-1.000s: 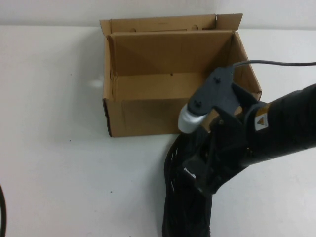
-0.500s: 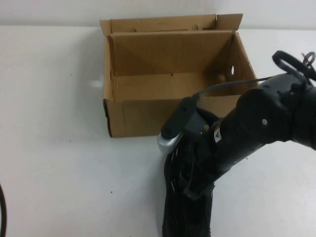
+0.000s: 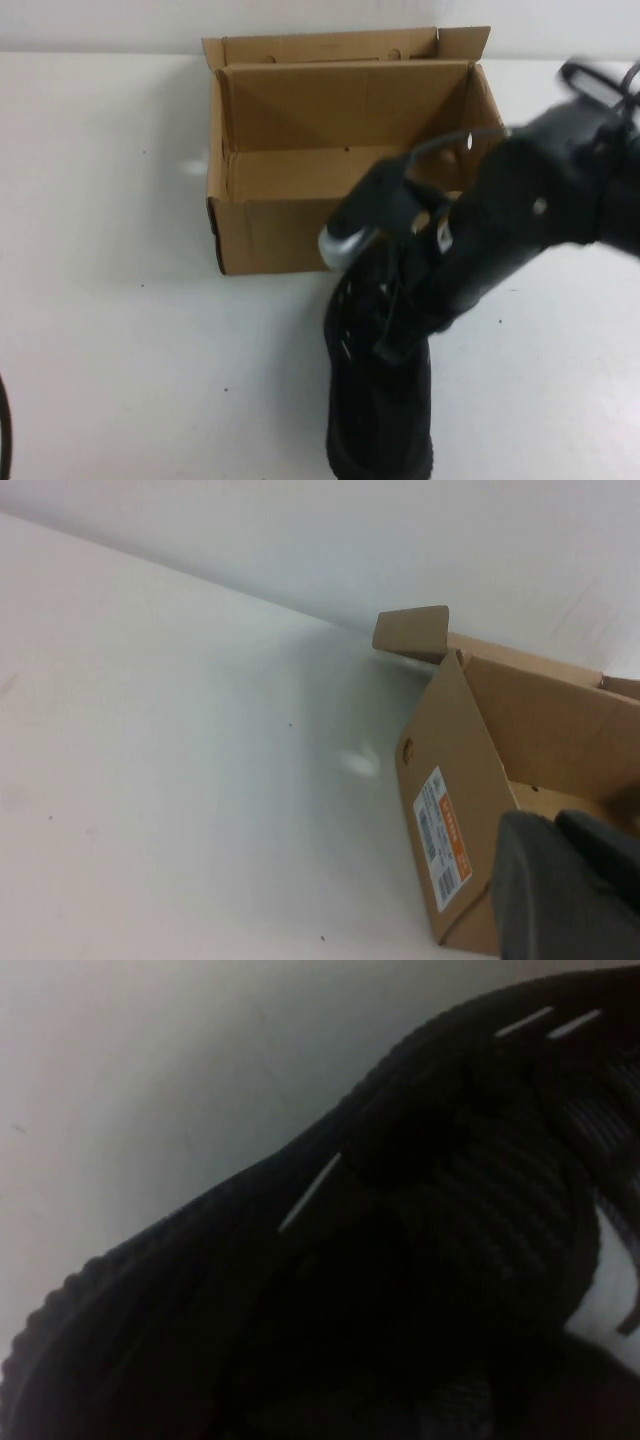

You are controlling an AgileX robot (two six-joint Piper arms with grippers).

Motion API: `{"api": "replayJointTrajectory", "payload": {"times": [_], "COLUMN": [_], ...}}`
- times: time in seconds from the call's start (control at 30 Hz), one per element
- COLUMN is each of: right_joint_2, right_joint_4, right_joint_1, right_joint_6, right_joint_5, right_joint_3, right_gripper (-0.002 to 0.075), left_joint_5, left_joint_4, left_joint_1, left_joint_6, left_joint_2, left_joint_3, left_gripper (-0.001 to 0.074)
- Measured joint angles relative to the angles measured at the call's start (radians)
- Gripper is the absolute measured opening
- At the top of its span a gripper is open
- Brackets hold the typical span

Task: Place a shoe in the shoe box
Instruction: Pick up the shoe from the table

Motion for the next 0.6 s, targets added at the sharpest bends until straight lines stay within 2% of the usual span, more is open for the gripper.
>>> {"api": "replayJointTrajectory", "payload": {"times": [0.2,0.33,0.43,0.6], "right_joint_2": [-0.049,-0.051,-0.051,-0.051], "right_joint_4": [0.058,0.068,0.060,0.032], "right_joint_1": [0.000,0.000,0.000,0.000], "right_joint_6": [0.002,0.014,0.058,0.130], "right_joint_5": [0.212,0.291,0.306,0.308], "right_joint_3": [-0.235,-0.368,-0.442,-0.491], "right_gripper": [0.0005,0.0004,0.0004,0.0004], "left_joint_5": [-0.073,-0.054,0.001,0.108], "left_joint_4": [-0.017,-0.060,-0.124,-0.317], "left_joint_1": [0.000,-0.001,-0.001,-0.001], "left_joint_6": [-0.004,0.033,0.202,0.603], "left_joint_2": [0.000,0.000,0.000,0.012], "left_joint_3": [0.000,-0.019,-0.042,-0.099], "left_gripper": [-0.0003,-0.0003,-0.0002,-0.0003]}}
